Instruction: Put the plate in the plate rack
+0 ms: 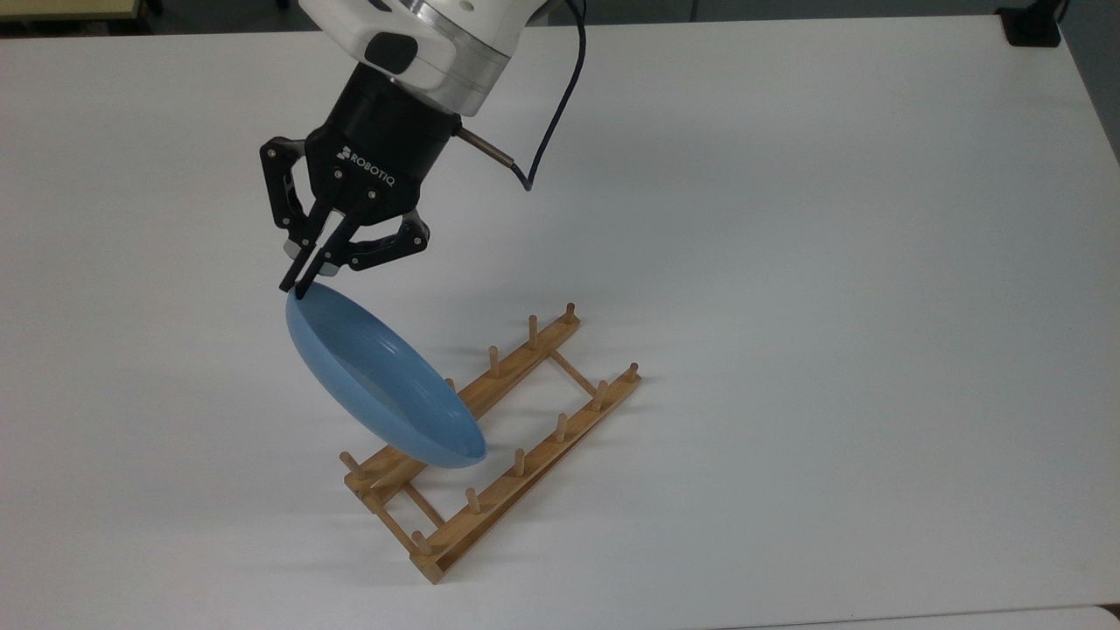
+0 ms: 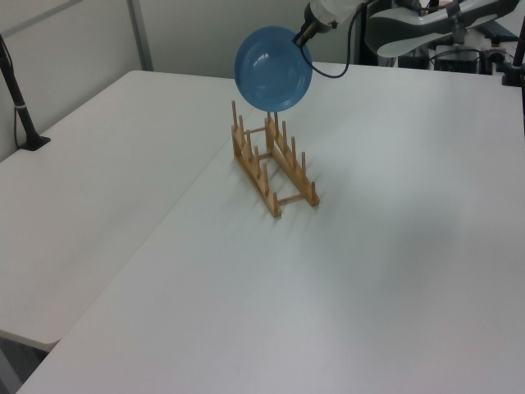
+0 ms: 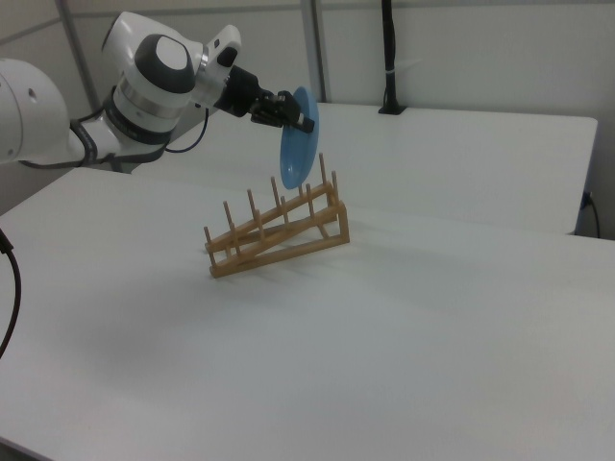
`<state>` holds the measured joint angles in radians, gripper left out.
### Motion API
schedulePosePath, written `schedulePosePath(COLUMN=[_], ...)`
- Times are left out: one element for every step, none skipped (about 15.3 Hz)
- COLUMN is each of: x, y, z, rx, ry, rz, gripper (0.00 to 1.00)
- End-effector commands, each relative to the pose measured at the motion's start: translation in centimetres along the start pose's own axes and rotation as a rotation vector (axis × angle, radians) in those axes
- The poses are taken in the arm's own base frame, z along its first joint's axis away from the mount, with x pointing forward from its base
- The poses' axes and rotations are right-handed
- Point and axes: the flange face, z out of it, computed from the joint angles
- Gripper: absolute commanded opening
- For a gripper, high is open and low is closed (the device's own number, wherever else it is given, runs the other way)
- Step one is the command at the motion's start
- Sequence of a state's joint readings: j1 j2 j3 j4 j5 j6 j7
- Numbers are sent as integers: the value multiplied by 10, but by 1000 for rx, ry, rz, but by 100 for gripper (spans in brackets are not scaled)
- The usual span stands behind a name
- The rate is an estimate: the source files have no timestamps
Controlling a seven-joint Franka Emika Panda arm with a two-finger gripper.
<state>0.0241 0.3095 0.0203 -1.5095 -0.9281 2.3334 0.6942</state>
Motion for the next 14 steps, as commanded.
schedulePosePath(x=[5,6,6,6,5,4,4,3,-1,-2,-3,-4,-5,-6], y=[-19,-21,-23,-25,-26,-26,-27,-28,-33,-38,-40,-41,-43,-45], z=[8,8,7,6,8,8,9,11,16,18,19,20,21,22], rx=[-17,-18,-14,-13,-12,-12,-19,-29,-30,-24,-24,-30,-30,-28], ry=[53,59,58,60,60,58,63,72,78,85,94,101,100,97], rz=[16,29,31,29,26,23,14,-3,-21,-26,-31,-40,-44,-46], gripper=[0,0,0,0,0,0,0,0,0,0,0,0,0,0])
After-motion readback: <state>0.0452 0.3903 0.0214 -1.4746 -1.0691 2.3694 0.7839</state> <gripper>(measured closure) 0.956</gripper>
